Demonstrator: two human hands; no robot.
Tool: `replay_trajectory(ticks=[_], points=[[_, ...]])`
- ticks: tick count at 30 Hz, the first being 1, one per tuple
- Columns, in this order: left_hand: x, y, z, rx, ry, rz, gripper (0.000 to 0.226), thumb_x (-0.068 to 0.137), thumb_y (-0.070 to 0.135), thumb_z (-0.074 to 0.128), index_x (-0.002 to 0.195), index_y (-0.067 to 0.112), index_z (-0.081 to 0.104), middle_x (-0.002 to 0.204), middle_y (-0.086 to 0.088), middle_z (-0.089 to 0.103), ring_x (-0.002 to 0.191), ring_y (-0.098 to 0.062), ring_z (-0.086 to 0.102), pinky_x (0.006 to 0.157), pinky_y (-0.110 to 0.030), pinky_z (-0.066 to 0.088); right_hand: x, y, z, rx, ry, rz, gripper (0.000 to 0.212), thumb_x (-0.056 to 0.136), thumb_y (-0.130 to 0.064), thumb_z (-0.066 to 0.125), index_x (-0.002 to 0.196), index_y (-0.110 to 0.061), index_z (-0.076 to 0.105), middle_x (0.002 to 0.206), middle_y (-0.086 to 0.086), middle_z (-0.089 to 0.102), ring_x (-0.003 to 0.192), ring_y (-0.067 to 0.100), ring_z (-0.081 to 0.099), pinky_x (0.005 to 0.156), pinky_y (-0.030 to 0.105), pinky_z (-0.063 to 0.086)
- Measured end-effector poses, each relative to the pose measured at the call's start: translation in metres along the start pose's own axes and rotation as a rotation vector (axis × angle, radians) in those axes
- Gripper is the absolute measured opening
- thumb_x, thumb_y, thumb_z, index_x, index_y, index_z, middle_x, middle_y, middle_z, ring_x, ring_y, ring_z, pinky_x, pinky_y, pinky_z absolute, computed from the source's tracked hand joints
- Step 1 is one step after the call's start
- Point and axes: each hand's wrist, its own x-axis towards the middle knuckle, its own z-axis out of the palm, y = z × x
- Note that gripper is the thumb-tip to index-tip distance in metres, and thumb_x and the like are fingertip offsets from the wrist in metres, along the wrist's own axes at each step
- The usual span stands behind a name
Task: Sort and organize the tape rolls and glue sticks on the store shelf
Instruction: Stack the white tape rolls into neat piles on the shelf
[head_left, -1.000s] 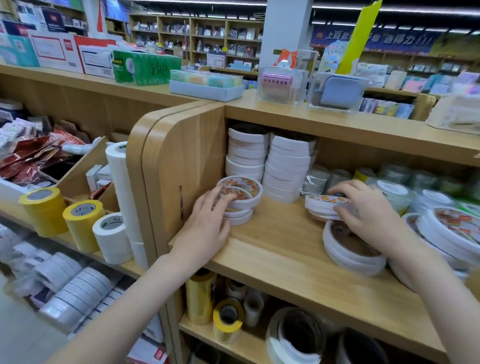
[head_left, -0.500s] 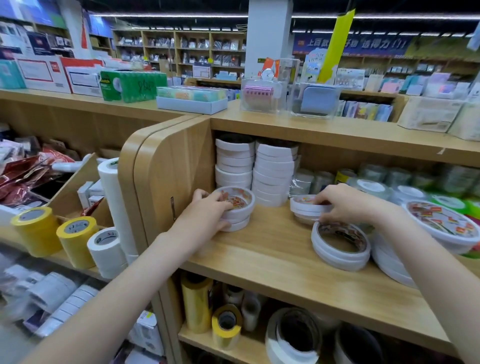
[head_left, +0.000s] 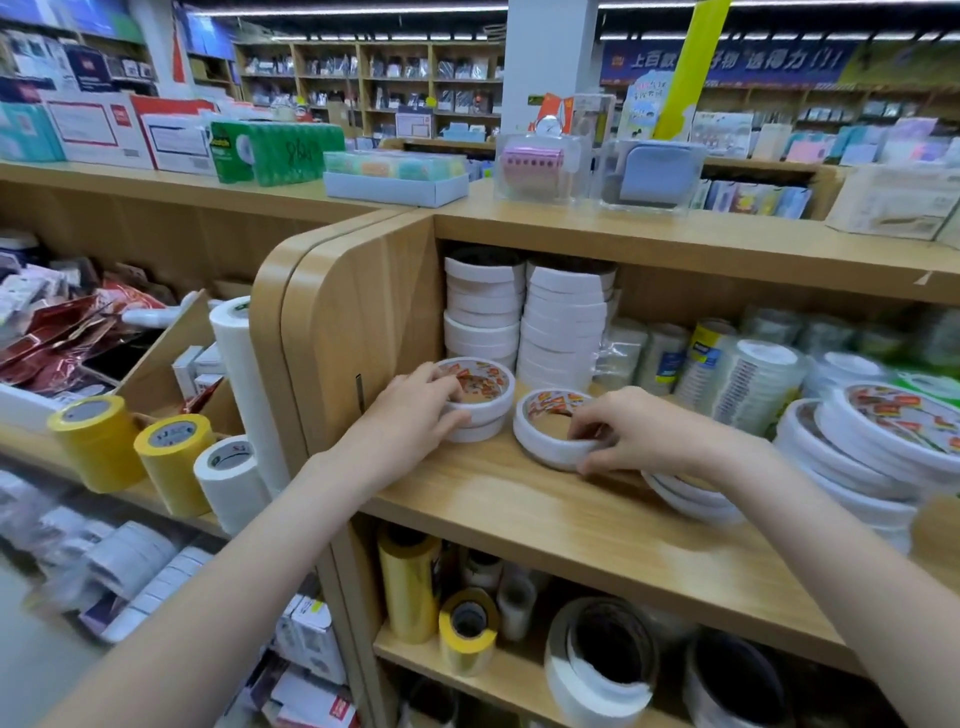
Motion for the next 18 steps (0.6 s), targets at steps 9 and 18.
replay_trajectory(ticks=[9, 18], points=[[-0.007, 0.005, 0.036, -0.289, 0.299, -0.146, 0.053, 0.088, 0.026, 0.061, 0.135, 0.014, 0.038, 0.139, -0.004, 0.032, 0.127, -0.020, 0.038, 0.100, -0.026, 0.029, -0.002, 0.003, 0.011, -0.075, 0.050, 0.043, 0.027, 0.080, -0.035, 0.069, 0.098, -0.015, 0.066, 0.142, 0.008, 0.028, 0.125, 0.024, 0.038, 0.100, 0.028, 0.033], [-0.003, -0.004, 0.034, -0.200, 0.343, -0.155, 0.037, 0.093, 0.027, 0.053, 0.120, 0.003, 0.047, 0.137, -0.005, 0.035, 0.117, -0.020, 0.046, 0.072, -0.022, 0.029, 0.004, 0.023, -0.010, -0.051, 0.091, 0.024, 0.026, 0.075, -0.030, 0.074, 0.084, -0.005, 0.070, 0.116, 0.008, 0.046, 0.098, 0.016, 0.049, 0.079, 0.018, 0.031]])
